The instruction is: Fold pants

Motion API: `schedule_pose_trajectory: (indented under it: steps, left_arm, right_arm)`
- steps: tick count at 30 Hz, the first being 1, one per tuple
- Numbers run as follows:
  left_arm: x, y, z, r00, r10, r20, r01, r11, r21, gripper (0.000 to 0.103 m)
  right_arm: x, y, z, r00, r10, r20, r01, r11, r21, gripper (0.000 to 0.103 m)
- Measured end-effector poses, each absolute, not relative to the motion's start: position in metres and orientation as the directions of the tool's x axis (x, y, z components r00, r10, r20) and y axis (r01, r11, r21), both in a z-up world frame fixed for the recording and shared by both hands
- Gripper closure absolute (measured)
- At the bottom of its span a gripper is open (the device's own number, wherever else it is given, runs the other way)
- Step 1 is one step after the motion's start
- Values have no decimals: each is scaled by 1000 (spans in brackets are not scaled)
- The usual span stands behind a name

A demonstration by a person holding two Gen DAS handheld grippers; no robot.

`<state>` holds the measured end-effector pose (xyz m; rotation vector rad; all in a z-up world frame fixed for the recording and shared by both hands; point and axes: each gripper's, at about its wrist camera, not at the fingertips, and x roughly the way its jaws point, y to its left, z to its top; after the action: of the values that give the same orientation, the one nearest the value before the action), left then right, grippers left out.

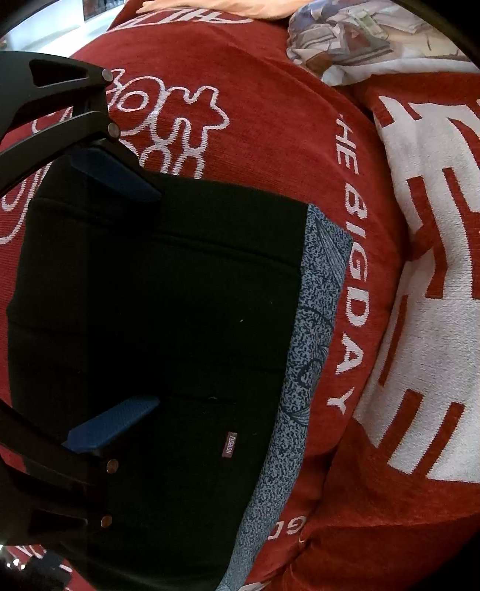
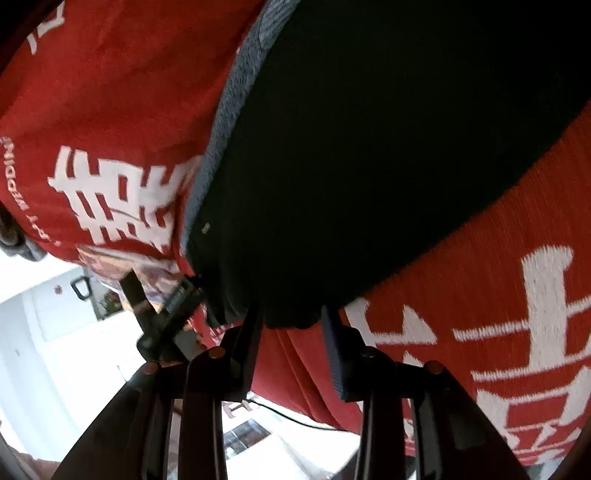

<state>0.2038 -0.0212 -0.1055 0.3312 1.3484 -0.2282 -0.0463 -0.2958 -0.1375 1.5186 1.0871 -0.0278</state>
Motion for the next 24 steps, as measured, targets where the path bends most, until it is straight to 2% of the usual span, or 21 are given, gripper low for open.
schedule_pose_trajectory:
  steps: [5,7,8,9,10,12,15,19,20,21,24]
  left_arm:
    - [201,-18,-107,216,26,-976,348,932,102,0]
    - [200,-17,-106,216,27,-976,347,932,103,0]
    - [200,-18,-106,212,30,-977,347,932,104,0]
    - [200,-18,-106,212,30,-977,348,932,104,0]
    - [199,-18,-106,211,31,-977,349,931,105,0]
    - [198,-19,-106,217,29,-976,354,929,107,0]
    - [196,-21,-107,232,32,-972,372,921,119,0]
    - [196,-29,-101,202,60,-978,356,926,130,0]
    - [193,-33,-98,186,50,-981,362,925,116,0]
    - [189,-38,-95,183,36,-982,375,921,103,0]
    - [169,-58,-85,202,3,-979,450,888,96,0]
  right_arm:
    - [-43,-298,-150,604,580,-546,622,86,778,66]
    - [-44,-301,-153,606,570,-555,648,51,760,73]
    - [-41,-304,-147,581,554,-596,670,89,737,94]
    - [-37,-308,-139,580,536,-613,663,127,738,102]
    - [-34,-313,-127,600,513,-614,635,162,755,102]
    - [-35,-322,-101,603,453,-656,616,258,744,103]
    - [-50,-322,-106,519,444,-731,655,344,673,103]
    - [-70,-321,-125,562,534,-632,647,192,738,97]
    - [-70,-320,-127,576,543,-611,640,166,750,92]
    - [-70,-319,-128,591,550,-590,630,143,764,81]
    - [-64,-310,-138,623,602,-499,597,47,801,75]
